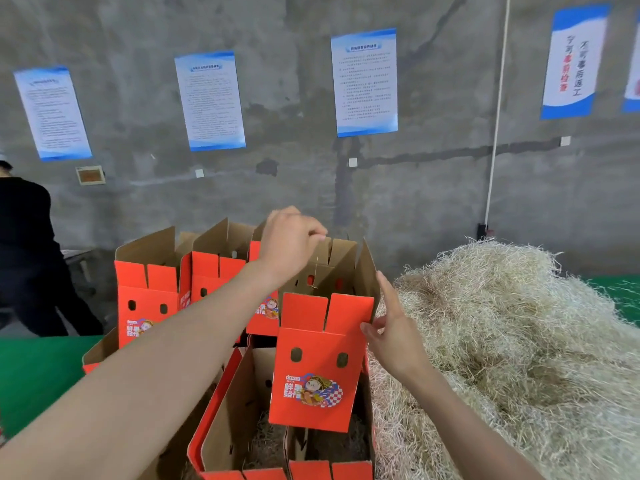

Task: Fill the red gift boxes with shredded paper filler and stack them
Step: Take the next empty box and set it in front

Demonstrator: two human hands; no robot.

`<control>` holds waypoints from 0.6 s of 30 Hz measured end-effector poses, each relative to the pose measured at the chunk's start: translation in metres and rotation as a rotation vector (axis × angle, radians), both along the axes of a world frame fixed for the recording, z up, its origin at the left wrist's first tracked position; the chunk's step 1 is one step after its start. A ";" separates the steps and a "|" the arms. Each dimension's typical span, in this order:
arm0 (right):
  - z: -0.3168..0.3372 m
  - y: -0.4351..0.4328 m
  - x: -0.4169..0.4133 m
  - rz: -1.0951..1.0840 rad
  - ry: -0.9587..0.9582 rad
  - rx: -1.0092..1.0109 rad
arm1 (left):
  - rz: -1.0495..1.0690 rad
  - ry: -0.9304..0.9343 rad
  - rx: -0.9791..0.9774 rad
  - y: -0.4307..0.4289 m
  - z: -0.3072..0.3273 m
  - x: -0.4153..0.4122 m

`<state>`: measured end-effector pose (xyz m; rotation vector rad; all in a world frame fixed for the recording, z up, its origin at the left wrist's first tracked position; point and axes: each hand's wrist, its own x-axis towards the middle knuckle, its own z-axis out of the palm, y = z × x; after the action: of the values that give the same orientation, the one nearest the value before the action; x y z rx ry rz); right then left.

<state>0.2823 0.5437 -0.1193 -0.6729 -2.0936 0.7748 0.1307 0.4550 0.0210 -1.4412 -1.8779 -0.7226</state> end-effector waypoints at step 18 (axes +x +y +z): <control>0.019 0.016 -0.006 0.048 0.346 -0.910 | 0.044 -1.212 -0.187 -0.028 -0.050 -0.007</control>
<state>0.2760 0.5594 -0.1003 -0.8676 -1.3812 1.7610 0.1238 0.4272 -0.0287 -1.0957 -2.8836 -1.6739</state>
